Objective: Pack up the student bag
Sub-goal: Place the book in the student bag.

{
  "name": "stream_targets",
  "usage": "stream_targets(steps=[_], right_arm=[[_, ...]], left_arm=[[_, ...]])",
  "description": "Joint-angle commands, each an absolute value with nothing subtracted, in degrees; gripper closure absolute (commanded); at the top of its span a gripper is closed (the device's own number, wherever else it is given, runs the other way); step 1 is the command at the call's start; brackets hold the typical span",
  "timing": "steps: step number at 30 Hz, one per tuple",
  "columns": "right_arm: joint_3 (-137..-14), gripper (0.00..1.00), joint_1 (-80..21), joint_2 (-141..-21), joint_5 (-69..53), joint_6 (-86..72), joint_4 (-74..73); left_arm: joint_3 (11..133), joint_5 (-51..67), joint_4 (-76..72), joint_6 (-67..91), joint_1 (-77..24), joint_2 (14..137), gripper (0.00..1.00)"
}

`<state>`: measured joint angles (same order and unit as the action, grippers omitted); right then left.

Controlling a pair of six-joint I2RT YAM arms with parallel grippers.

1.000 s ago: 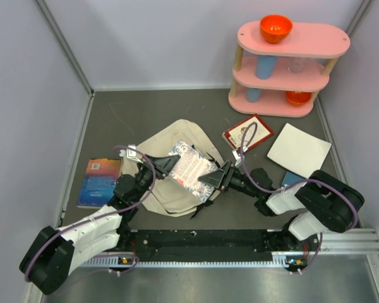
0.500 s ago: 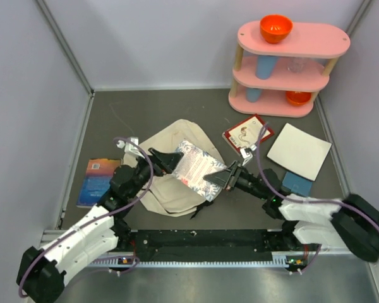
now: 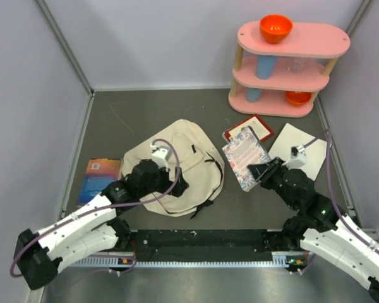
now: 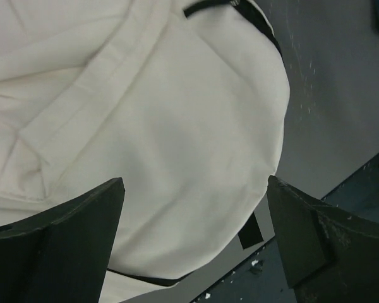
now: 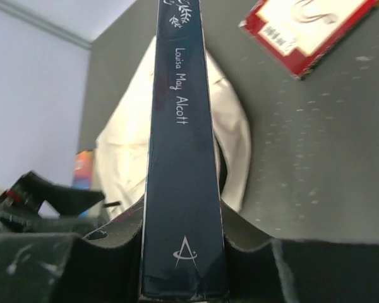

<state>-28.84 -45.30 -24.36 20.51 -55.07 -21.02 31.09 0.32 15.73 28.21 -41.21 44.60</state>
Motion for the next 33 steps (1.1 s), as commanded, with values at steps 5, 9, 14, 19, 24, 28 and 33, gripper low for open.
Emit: stream_targets(steps=[5, 9, 14, 19, 24, 28, 33], right_arm=[[-38.8, 0.93, -44.7, -24.8, 34.9, -51.2, -32.1], [-40.9, 0.92, -44.1, -28.9, 34.5, -51.2, -32.2], [-43.3, 0.91, -40.5, -33.7, 32.4, -51.1, -31.6], [-43.2, 0.91, -34.5, -36.9, 25.9, -50.8, -28.2], [-42.7, 0.91, -33.2, -38.8, 22.5, -50.5, -25.3], [-42.4, 0.91, -33.2, -40.0, 21.0, -50.8, -24.1], [-42.5, 0.91, -33.0, -41.2, 20.2, -51.1, -23.5]], left_arm=[[45.1, -5.3, 20.8, 14.9, -56.2, 61.8, 0.02], [48.6, -0.3, 19.3, 12.2, -57.0, 69.1, 0.02], [52.8, 2.0, 20.4, 9.1, -57.1, 76.7, 0.09], [55.9, 4.0, 23.6, 7.2, -57.1, 83.5, 0.18], [55.4, 8.0, 22.0, 7.7, -57.1, 84.8, 0.23], [54.7, 8.3, 20.9, 9.3, -57.1, 85.1, 0.27], [55.3, 6.9, 21.5, 9.8, -57.1, 87.1, 0.33]])
